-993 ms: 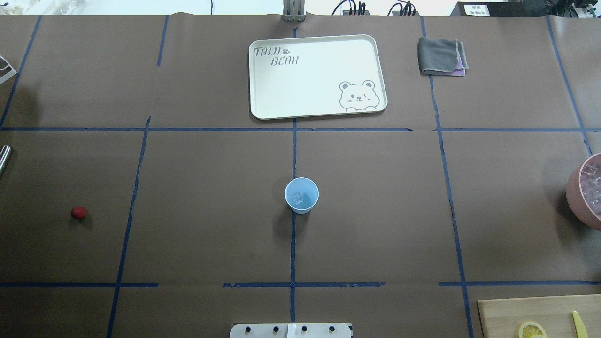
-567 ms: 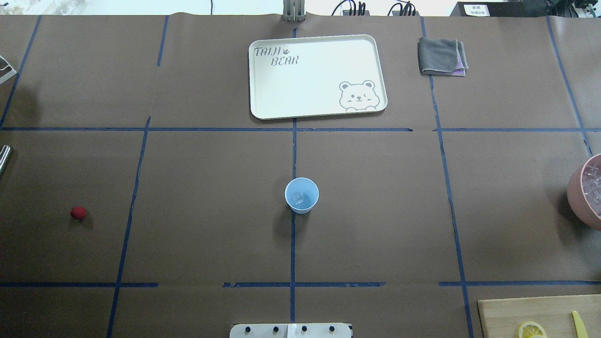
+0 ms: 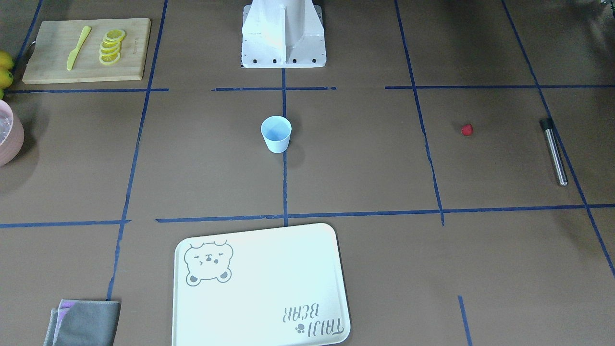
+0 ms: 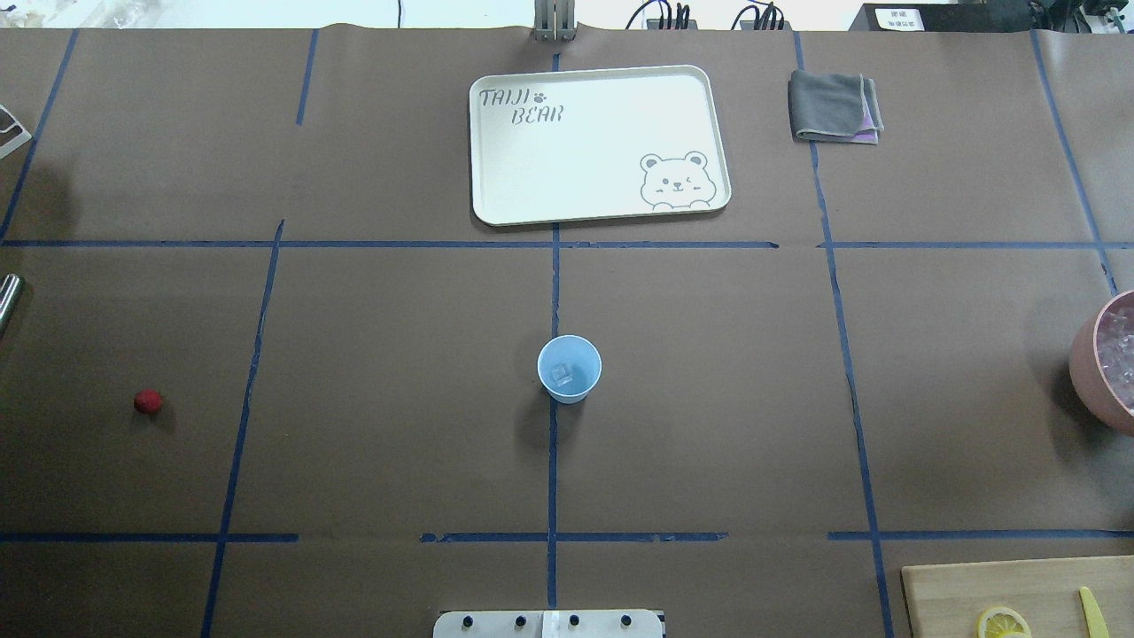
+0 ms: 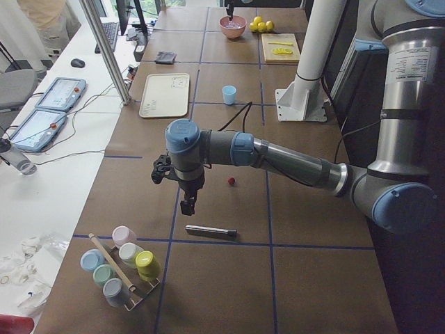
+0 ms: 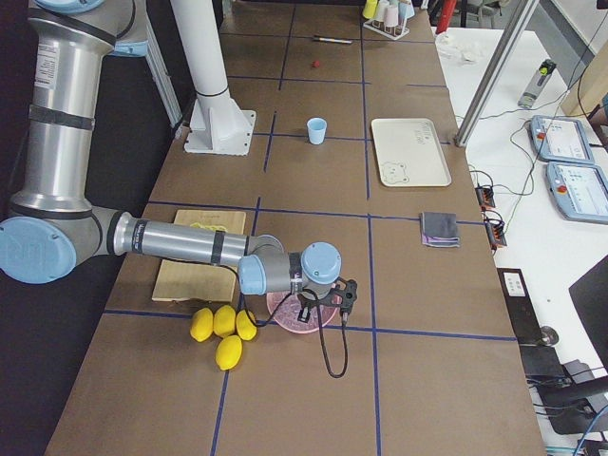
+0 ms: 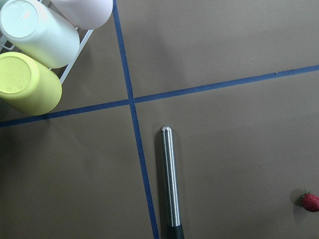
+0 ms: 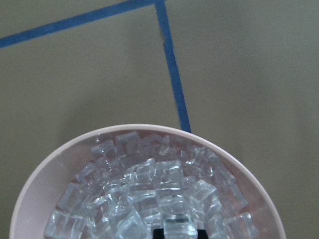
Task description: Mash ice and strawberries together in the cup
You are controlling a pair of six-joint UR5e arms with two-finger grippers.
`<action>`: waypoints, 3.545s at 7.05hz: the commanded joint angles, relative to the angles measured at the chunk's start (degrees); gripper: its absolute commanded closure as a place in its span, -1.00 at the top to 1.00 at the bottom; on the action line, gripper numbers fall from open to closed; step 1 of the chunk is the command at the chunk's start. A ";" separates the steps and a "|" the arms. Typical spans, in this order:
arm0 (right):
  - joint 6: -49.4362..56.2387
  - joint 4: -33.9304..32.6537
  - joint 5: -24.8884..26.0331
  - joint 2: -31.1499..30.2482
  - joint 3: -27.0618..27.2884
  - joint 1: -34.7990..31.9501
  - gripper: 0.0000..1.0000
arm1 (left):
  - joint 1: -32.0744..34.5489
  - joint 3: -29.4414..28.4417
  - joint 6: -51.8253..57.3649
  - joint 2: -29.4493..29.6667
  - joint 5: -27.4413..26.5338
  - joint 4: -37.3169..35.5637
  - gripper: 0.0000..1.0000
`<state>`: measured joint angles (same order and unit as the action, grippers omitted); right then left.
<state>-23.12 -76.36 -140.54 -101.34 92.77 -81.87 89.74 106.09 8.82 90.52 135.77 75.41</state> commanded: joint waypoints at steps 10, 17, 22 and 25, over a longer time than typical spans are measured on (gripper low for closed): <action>-81.83 -2.73 13.47 29.04 24.40 35.65 -0.98 | -0.09 0.26 -0.03 0.09 0.20 0.00 1.00; -94.30 -2.21 34.27 45.69 10.79 55.24 -0.92 | -0.09 0.34 -0.03 -0.78 0.28 0.09 1.00; -93.95 -2.21 34.72 47.38 7.78 55.68 0.79 | 0.00 0.34 -0.03 -0.79 0.29 0.26 1.00; -93.43 -2.91 26.87 39.09 15.65 47.91 0.63 | -0.09 0.26 -0.03 -0.79 0.29 0.26 1.00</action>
<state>-116.86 -79.08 -108.76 -57.11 104.46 -29.47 89.68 106.36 8.79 89.68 136.05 75.67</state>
